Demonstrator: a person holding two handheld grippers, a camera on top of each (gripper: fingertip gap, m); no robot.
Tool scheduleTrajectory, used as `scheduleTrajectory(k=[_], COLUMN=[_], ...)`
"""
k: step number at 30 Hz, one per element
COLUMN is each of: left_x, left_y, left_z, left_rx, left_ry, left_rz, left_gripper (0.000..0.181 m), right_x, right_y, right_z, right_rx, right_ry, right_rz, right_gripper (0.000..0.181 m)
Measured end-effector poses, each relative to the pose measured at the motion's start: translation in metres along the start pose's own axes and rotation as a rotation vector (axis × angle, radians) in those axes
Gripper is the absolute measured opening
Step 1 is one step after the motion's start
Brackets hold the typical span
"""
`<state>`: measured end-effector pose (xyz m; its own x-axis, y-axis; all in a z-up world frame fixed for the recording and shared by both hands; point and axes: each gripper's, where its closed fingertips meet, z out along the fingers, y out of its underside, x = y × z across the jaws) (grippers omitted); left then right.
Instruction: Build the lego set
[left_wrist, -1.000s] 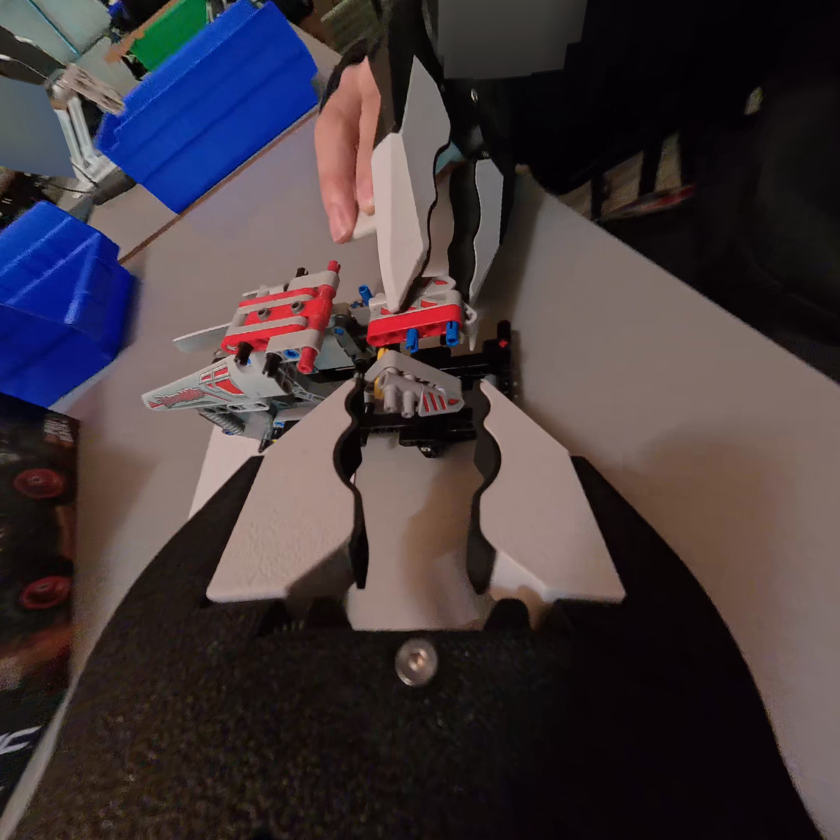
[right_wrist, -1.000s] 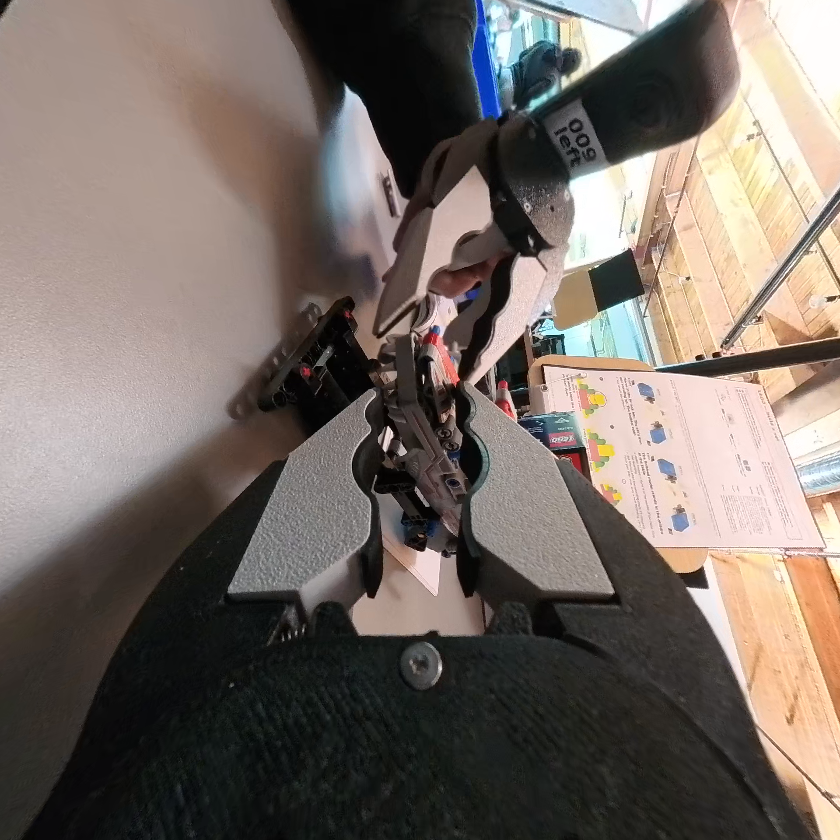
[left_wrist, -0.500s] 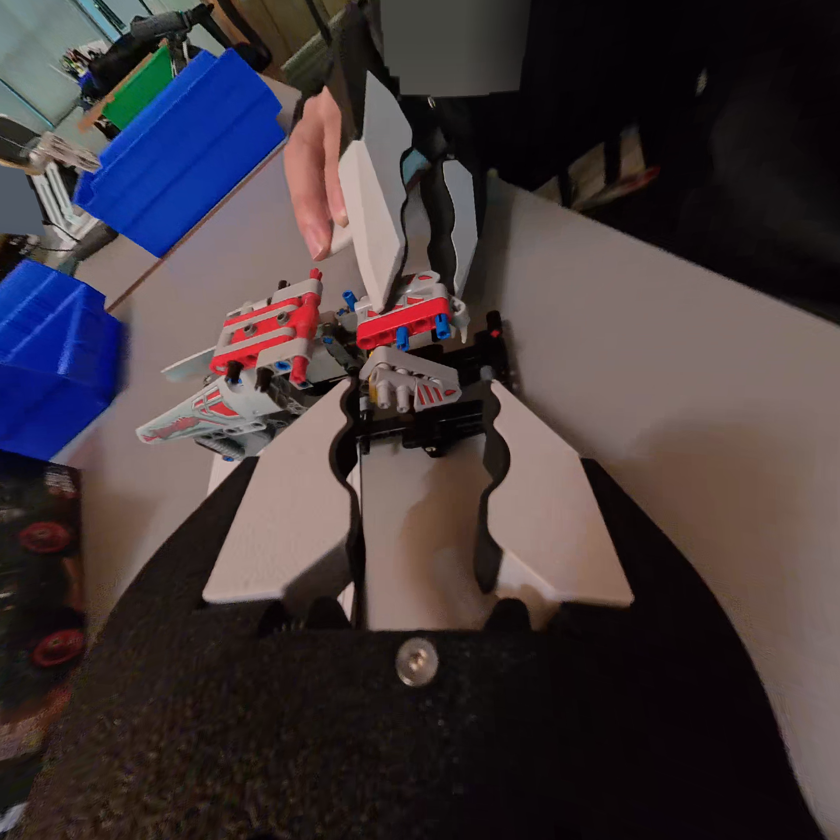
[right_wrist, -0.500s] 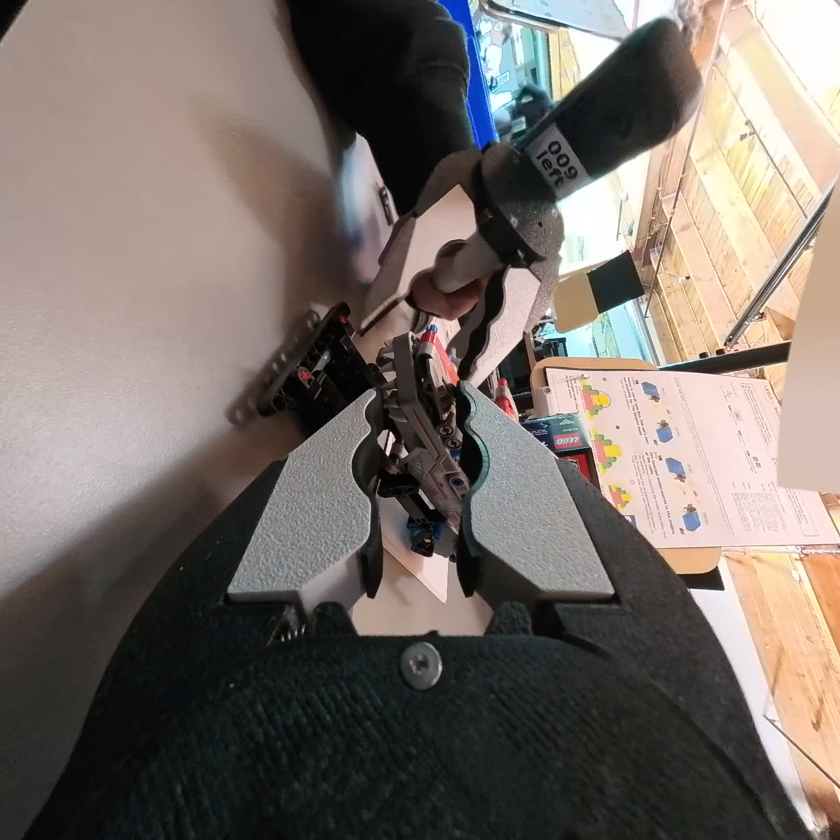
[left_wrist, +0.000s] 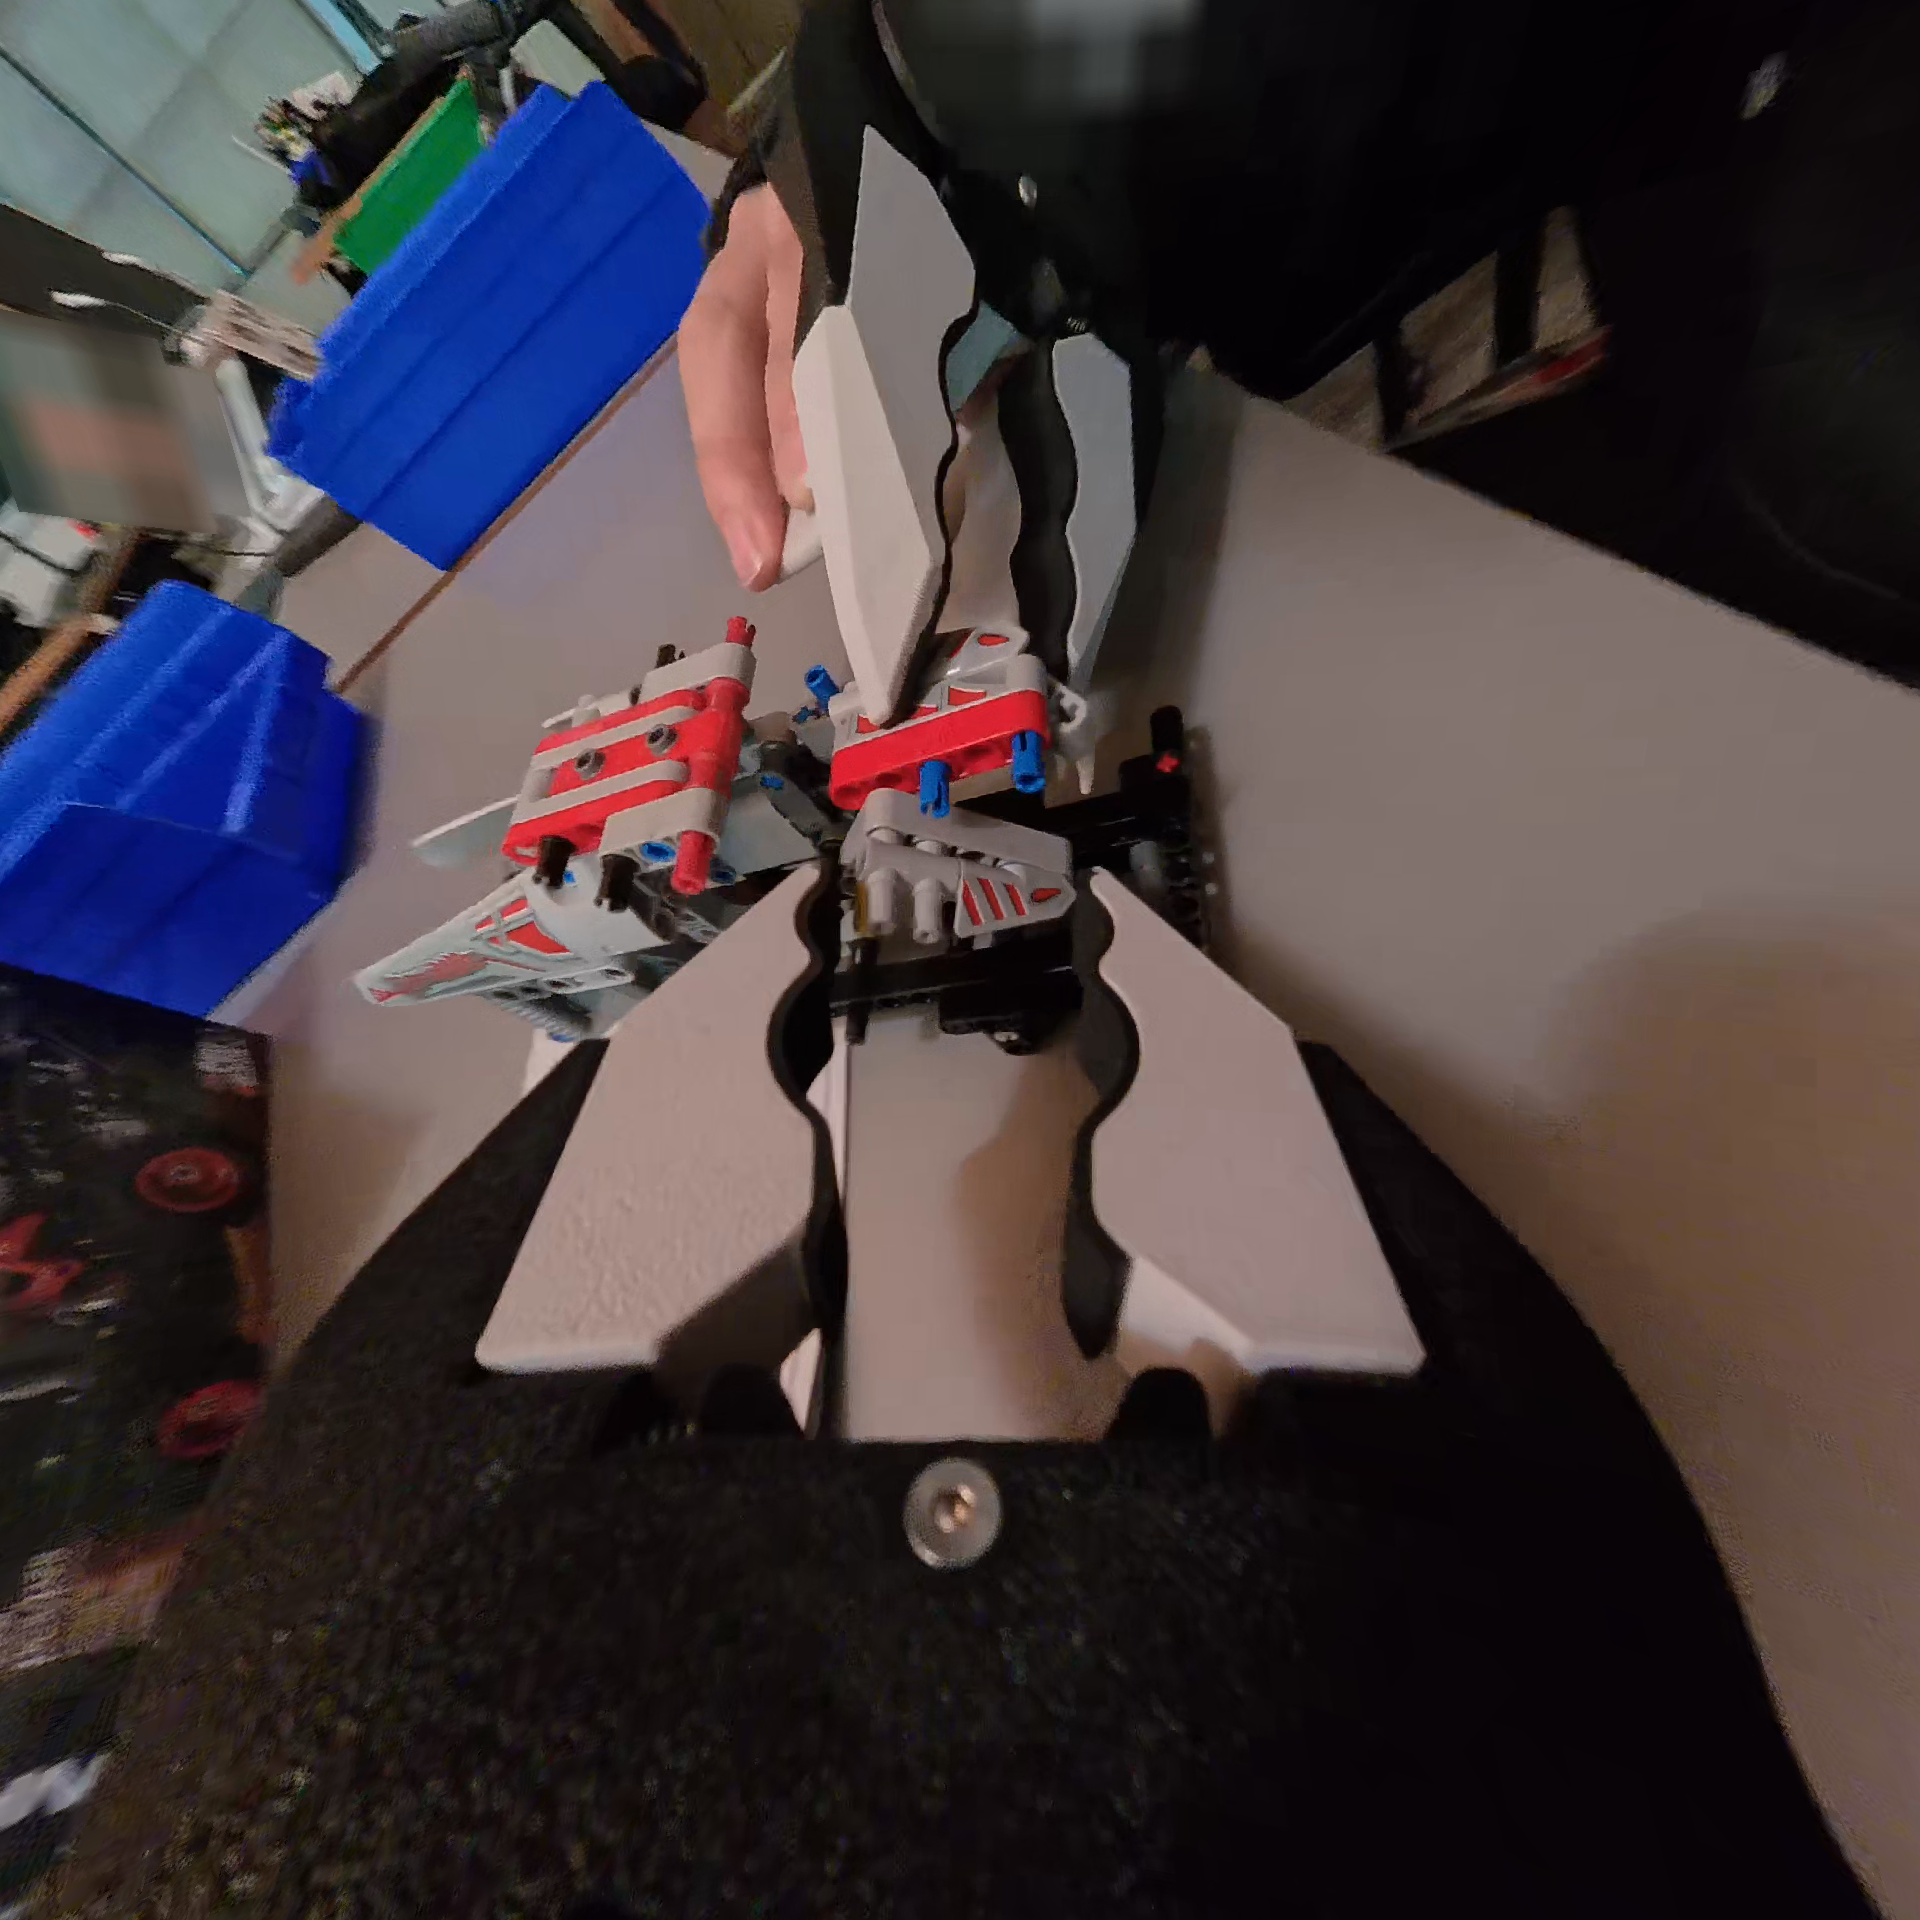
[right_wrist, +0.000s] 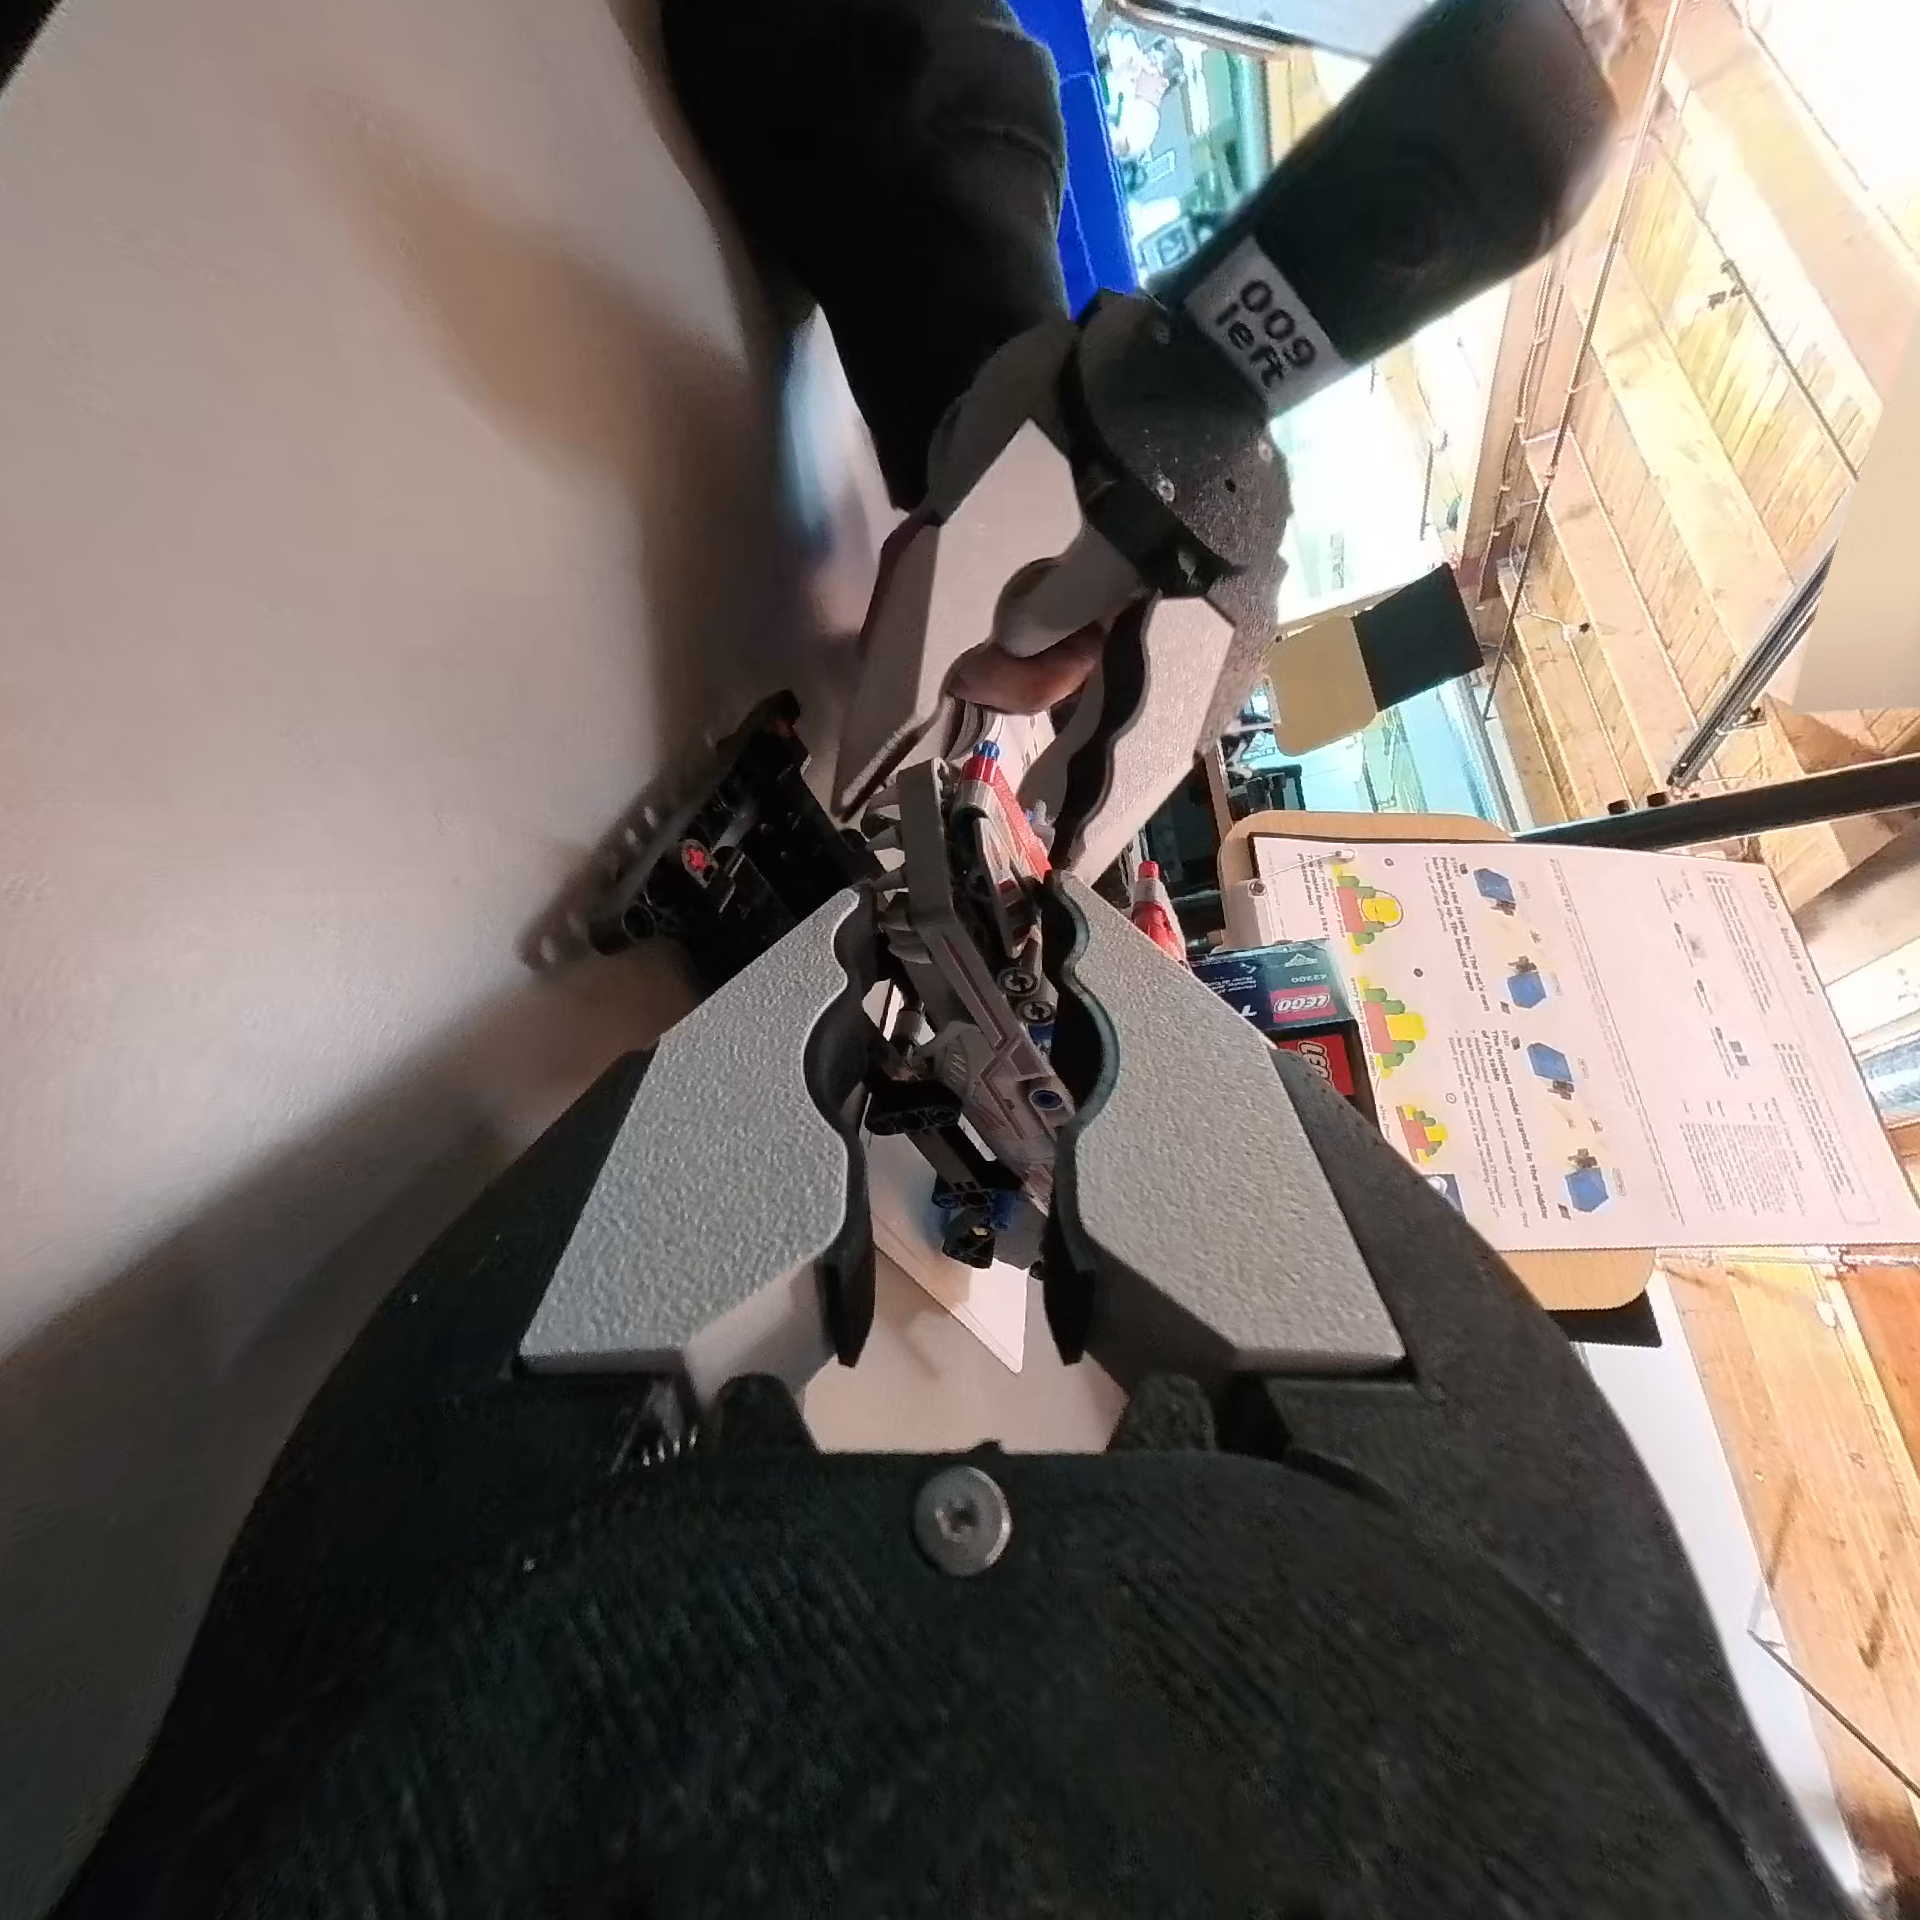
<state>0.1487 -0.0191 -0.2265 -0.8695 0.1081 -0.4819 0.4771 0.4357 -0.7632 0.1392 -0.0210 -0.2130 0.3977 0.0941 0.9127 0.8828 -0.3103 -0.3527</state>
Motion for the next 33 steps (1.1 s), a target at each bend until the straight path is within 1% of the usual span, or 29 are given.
scheduleTrajectory(k=[3,4,6,8,9,13,16,19,22,24,26,28,30,33], left_x=[0.001,-0.002,-0.003,-0.003,-0.001,-0.003,-0.002,-0.004,-0.009,-0.007,-0.002,-0.001,-0.002,-0.005], left_y=[-0.004,-0.006,-0.006,-0.005,-0.004,-0.005,-0.003,-0.008,-0.006,0.001,0.001,-0.001,0.002,0.004], left_z=[-0.004,-0.005,-0.007,-0.006,-0.006,-0.007,-0.004,-0.003,-0.006,-0.006,-0.006,-0.004,-0.001,0.002], left_rx=[0.066,0.089,0.119,0.124,0.113,0.042,-0.03,-0.045,-0.087,-0.104,-0.08,-0.077,-0.102,-0.117], left_ry=[0.103,0.118,0.159,0.144,0.125,-0.026,-0.129,-0.217,-0.259,-0.23,-0.191,-0.168,-0.152,-0.13], left_rz=[-0.15,-0.202,-0.266,-0.209,-0.147,0.04,0.213,0.365,0.444,0.425,0.383,0.385,0.39,0.396], left_gripper=[0.039,0.031,0.03,0.033,0.039,0.065,0.069,0.068,0.053,0.044,0.045,0.047,0.042,0.04], right_x=[-0.001,-0.001,-0.001,-0.002,-0.001,-0.002,-0.002,-0.003,-0.003,-0.004,-0.004,-0.005,-0.005,-0.006], right_y=[-0.001,-0.001,-0.001,-0.001,-0.001,0.0,0.0,0.0,0.0,0.0,-0.001,-0.001,-0.001,-0.001], right_z=[-0.001,-0.001,-0.002,-0.003,-0.003,-0.005,-0.005,-0.005,-0.006,-0.007,-0.007,-0.007,-0.007,-0.007], right_rx=[-0.002,-0.001,-0.004,-0.004,-0.006,-0.011,-0.01,-0.011,-0.011,-0.011,-0.01,-0.007,-0.006,-0.004], right_ry=[-0.007,-0.008,-0.009,-0.007,-0.004,0.001,0.005,0.004,0.006,0.007,0.005,0.004,0.004,0.002], right_rz=[-0.005,-0.007,-0.003,0.007,0.01,0.017,0.021,0.018,0.021,0.021,0.023,0.028,0.029,0.039], right_gripper=[0.03,0.03,0.03,0.03,0.03,0.03,0.03,0.03,0.03,0.03,0.03,0.03,0.03,0.03])
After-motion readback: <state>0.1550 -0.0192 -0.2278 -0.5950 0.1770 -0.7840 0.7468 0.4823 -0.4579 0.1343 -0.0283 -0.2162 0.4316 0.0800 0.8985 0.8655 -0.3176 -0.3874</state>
